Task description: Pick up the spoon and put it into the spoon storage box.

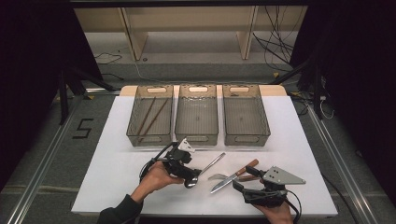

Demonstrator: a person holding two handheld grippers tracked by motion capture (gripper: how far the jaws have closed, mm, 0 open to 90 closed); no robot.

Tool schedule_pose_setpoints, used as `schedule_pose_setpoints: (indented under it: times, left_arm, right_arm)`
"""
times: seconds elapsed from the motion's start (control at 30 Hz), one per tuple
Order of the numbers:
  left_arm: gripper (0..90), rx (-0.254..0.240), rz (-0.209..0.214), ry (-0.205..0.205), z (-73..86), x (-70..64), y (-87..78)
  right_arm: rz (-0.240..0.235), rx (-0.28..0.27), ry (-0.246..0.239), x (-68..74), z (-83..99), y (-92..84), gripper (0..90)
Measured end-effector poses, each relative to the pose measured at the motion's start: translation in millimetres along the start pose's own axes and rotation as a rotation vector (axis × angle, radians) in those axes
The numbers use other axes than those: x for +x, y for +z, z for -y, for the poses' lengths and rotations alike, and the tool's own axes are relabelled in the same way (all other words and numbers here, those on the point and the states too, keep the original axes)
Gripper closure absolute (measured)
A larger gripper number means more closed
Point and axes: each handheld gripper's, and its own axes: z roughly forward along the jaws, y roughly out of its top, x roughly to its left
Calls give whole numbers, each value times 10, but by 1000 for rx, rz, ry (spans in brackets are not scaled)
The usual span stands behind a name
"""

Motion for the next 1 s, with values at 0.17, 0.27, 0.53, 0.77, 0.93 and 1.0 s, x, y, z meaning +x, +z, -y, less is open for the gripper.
schedule_pose_setpoints:
  times: [0.17, 0.27, 0.53, 0.77, 0.93, 1.0]
  left_arm:
    - [451, 22, 9, 18, 4, -49, 58]
    - [486, 39, 9, 34, 3, -85, 110]
    - [620, 60, -10, 73, 9, -169, 228]
    - [714, 68, -39, 111, 24, -230, 279]
    - [814, 68, -39, 118, 21, -253, 283]
    - [824, 63, -35, 100, 19, -246, 286]
  right_arm:
    - [1, 5, -2, 11, 0, 10, 262]
    - [-1, 6, -6, 19, 0, 12, 262]
    - [-2, 10, -8, 34, -1, 11, 263]
    - [-2, 10, -7, 35, -1, 13, 264]
    - [-1, 9, -8, 43, -2, 16, 265]
    - [-1, 9, -8, 42, -2, 16, 265]
